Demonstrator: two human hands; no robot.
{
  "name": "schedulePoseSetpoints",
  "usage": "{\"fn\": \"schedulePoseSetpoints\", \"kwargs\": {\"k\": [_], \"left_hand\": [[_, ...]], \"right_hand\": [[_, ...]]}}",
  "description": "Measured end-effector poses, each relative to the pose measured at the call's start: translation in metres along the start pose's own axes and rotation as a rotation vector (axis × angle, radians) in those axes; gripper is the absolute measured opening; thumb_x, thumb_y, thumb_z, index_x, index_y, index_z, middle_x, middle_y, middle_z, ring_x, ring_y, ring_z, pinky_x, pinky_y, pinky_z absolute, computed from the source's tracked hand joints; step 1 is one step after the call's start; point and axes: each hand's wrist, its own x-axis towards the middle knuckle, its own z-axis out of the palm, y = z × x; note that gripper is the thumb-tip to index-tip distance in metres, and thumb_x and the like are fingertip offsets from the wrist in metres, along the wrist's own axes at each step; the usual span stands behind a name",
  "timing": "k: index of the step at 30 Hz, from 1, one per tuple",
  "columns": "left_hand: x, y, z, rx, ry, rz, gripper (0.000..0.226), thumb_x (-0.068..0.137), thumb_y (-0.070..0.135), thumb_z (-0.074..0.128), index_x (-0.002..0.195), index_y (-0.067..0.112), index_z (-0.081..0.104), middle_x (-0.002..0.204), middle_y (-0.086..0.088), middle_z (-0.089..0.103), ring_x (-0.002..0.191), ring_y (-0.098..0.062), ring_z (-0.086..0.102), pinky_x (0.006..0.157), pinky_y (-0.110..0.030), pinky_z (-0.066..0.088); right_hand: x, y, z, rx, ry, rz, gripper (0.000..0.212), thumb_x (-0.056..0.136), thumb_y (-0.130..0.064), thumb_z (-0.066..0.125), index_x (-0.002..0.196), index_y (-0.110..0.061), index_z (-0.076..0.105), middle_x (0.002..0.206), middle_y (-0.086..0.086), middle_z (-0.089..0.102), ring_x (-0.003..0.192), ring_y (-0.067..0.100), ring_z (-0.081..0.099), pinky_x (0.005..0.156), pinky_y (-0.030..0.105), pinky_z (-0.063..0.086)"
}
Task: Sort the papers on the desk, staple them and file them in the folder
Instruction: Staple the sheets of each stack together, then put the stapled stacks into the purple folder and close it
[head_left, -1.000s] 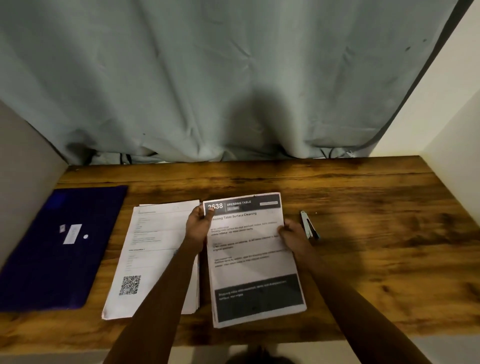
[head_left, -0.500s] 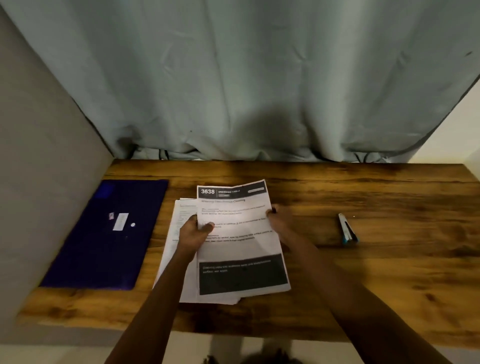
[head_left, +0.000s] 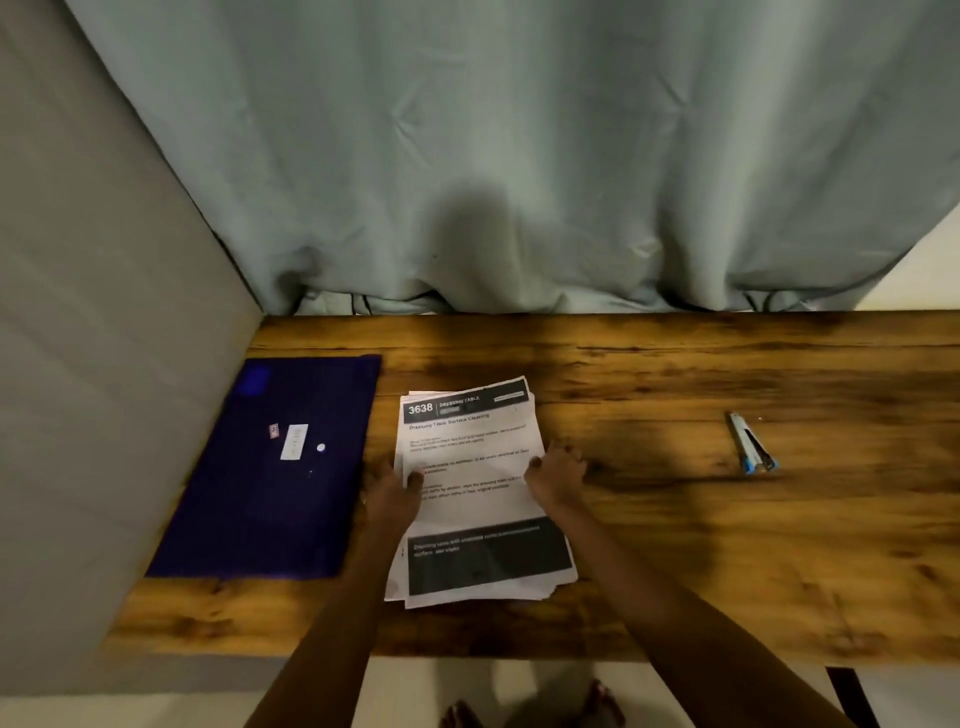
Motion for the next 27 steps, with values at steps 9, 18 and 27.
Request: {"fn": "schedulePoseSetpoints", "kwargs": {"k": [9,18,27], "left_hand": [[-0.003,0.02,0.025,0.068,-0.053,-0.079,0.061,0.097,0.029,0.05,0.145,0.004,0.022,0.15,-0.02,0.018,0.134,-0.038,0.026,0.109,-0.047,0.029],[-0.004,0.077,0.07,-0.015,-0.201,-0.014,0.047,0.097,0.021,0.047,0.142,0.017,0.033,0.147,-0.018,0.025,0.135,-0.038,0.029,0.109,-0.048,0.029],[0.001,0.094,0.084,-0.116,-0.293,0.039,0.045,0.093,0.02,0.055,0.137,0.019,0.043,0.139,-0.013,0.044,0.122,-0.032,0.05,0.097,-0.047,0.048]], "right_hand": [[-0.014,0.005,0.013,0.118,-0.037,0.066,0.057,0.092,-0.028,0.055,0.14,-0.011,0.029,0.143,0.017,0.03,0.13,0.033,0.034,0.11,0.042,0.031],[0.018,0.047,-0.034,0.041,0.023,0.3,0.064,0.091,-0.037,0.056,0.141,-0.011,0.026,0.143,0.018,0.026,0.132,0.034,0.029,0.111,0.044,0.024],[0.03,0.065,-0.054,-0.057,0.03,0.334,0.067,0.09,-0.031,0.058,0.143,-0.009,0.022,0.146,0.018,0.021,0.135,0.035,0.024,0.111,0.044,0.024]]}}
